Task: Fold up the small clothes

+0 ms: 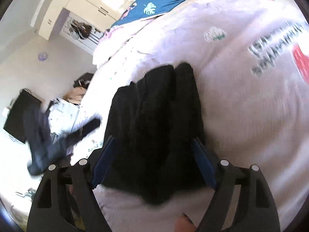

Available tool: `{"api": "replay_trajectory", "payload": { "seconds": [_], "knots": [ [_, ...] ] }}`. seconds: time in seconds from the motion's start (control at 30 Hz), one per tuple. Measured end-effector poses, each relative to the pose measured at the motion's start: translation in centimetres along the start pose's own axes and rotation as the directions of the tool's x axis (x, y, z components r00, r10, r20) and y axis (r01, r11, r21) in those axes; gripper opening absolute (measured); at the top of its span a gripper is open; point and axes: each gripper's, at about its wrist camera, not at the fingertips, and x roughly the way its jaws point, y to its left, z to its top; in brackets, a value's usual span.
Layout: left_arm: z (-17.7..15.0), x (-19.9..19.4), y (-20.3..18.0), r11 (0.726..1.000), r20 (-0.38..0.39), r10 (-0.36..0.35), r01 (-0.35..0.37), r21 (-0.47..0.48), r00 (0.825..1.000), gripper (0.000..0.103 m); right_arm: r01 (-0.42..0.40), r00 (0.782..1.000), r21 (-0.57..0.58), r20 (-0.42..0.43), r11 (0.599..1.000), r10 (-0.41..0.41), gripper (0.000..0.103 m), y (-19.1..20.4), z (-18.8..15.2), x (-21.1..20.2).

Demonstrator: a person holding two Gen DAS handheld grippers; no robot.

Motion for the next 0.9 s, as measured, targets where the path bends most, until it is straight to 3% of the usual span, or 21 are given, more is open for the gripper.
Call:
{"api": "replay_trajectory", "payload": {
  "seconds": [0.13,0.17,0.2,0.23,0.27,0.3,0.37,0.43,0.5,0.67,0.73,0.8,0.9],
  "knots": [
    [-1.6,0.4,1.2,1.000,-0.021,-0.004,0.003,-0.028,1.000,0.074,0.076,0.991,-0.066,-0.101,0.995,-0.083,0.078,0.9,2.6,3.7],
    [-1.7,0.5,1.2,1.000,-0.023,-0.003,0.002,-0.028,1.000,0.074,0.117,0.987,-0.084,-0.104,0.990,-0.125,0.069,1.1,3.1,4.6],
    [-1.8,0.7,1.0,1.000,-0.025,-0.001,0.000,-0.023,1.000,0.074,0.132,0.984,-0.109,-0.109,0.985,-0.144,0.048,1.4,3.4,5.3],
    [-1.8,0.8,0.9,1.000,-0.027,-0.001,0.001,-0.019,1.000,0.074,0.142,0.982,-0.130,-0.103,0.981,-0.156,0.035,1.7,3.6,5.6],
    [-1.8,0.8,0.7,1.000,-0.026,0.001,-0.001,-0.016,1.000,0.074,0.154,0.981,-0.178,-0.089,0.972,-0.172,0.025,2.4,3.8,5.6],
    [-1.8,0.8,0.5,1.000,-0.024,0.003,-0.003,-0.011,1.000,0.074,0.155,0.982,-0.224,-0.072,0.962,-0.175,0.021,3.2,3.9,5.4],
    [-1.6,0.5,-0.3,1.000,-0.014,0.003,-0.003,0.005,1.000,0.074,0.138,0.989,-0.324,-0.005,0.936,-0.148,0.020,5.6,3.9,3.8],
    [-1.7,0.6,-1.1,1.000,-0.010,0.002,-0.002,0.023,1.000,0.074,0.122,0.993,-0.354,0.046,0.927,-0.113,0.020,6.2,3.9,2.4],
    [-1.8,0.8,-1.6,0.999,-0.017,0.002,-0.001,0.035,1.000,0.074,0.147,0.989,-0.368,0.067,0.918,-0.132,0.020,5.7,4.3,2.4],
    [-2.7,2.2,-2.2,0.998,-0.050,0.023,-0.020,0.059,0.998,0.077,0.190,0.979,-0.283,-0.021,0.940,-0.204,0.020,0.3,3.4,4.4],
    [-3.0,2.5,-2.1,0.999,-0.059,0.014,-0.011,0.047,0.998,0.078,0.174,0.983,-0.251,-0.006,0.952,-0.182,0.024,-0.9,2.8,4.3],
    [-3.1,2.4,-2.0,0.999,-0.059,0.014,-0.011,0.047,0.998,0.078,0.191,0.981,-0.226,0.023,0.955,-0.190,0.036,-1.8,2.1,4.0],
    [-3.1,2.2,-2.2,0.998,-0.058,0.019,-0.016,0.054,0.998,0.078,0.215,0.977,-0.217,0.050,0.952,-0.209,0.041,-1.7,1.7,3.3]
  ]
}}
